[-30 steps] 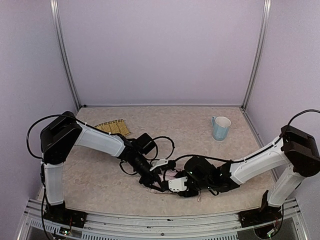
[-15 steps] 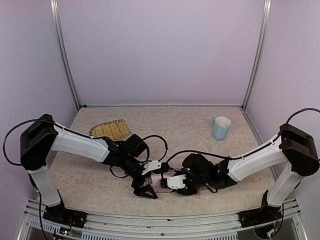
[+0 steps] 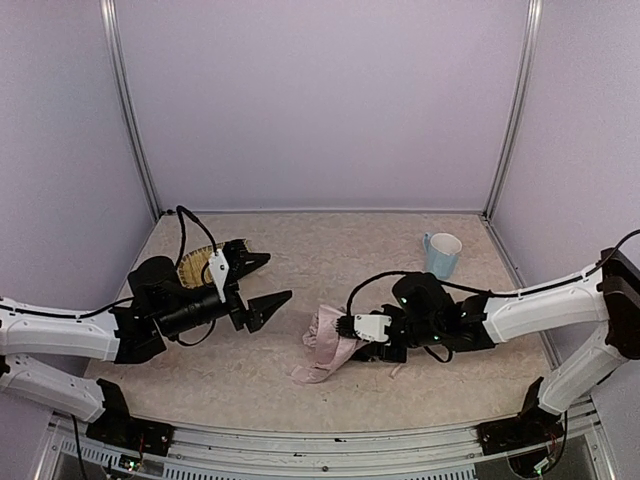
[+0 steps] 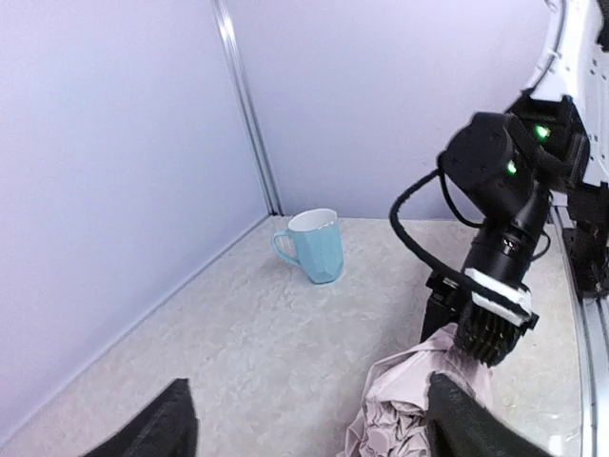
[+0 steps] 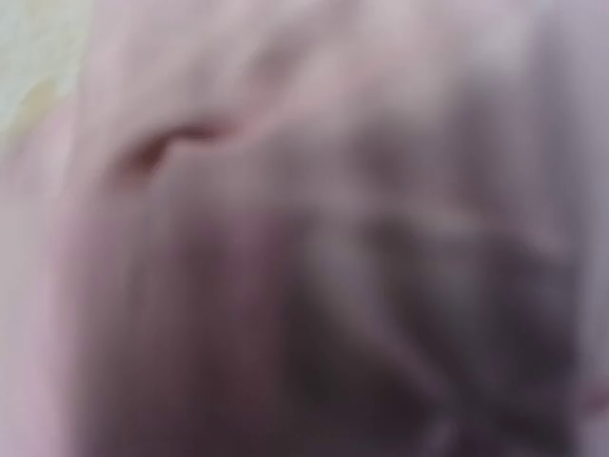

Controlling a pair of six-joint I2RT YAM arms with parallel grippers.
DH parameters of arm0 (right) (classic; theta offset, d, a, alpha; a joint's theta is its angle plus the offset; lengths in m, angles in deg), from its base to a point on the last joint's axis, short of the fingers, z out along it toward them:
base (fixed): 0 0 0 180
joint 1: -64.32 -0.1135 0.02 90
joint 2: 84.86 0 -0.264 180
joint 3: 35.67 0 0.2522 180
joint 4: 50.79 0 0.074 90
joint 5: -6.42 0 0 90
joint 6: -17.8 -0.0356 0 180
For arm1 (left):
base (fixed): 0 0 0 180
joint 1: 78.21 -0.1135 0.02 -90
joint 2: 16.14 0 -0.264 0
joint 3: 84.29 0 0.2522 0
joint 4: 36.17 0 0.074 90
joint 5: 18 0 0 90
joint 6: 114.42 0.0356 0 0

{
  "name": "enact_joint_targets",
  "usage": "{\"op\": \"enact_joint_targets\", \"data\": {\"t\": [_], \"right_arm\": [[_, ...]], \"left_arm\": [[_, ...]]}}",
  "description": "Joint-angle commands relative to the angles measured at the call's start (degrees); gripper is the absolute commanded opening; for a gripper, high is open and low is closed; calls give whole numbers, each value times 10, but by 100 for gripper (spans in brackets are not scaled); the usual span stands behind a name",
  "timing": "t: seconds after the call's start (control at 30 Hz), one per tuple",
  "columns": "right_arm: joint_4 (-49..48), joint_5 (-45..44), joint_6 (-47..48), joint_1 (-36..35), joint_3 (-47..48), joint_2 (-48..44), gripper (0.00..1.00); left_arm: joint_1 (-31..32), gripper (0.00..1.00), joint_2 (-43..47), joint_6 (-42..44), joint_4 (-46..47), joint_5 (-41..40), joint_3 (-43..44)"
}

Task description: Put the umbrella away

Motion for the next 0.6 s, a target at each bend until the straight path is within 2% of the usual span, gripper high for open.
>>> {"op": "enact_joint_targets", "data": {"t": [0.0,0.03,0.2,0.4,0.5,0.57], "right_arm": [[-17,24,-24,24,5,-60,0],[-15,20,-24,29,11,-73,0],[21,-8,10,34,57,-114,0],[94,-39,38,34,158,-103,0],[119,-39,44,35,191,-98,0],[133,-35,46,35,211,-98,0]], "left_arm": [[16,63,-44,-16,50,52,-3],[20,58,-53,-17,36,47,0],[50,59,-60,11,83,74,-42],[137,53,-130,59,168,7,-31],[148,49,-188,60,241,-16,-23],[143,50,-218,57,303,-40,-24]]}}
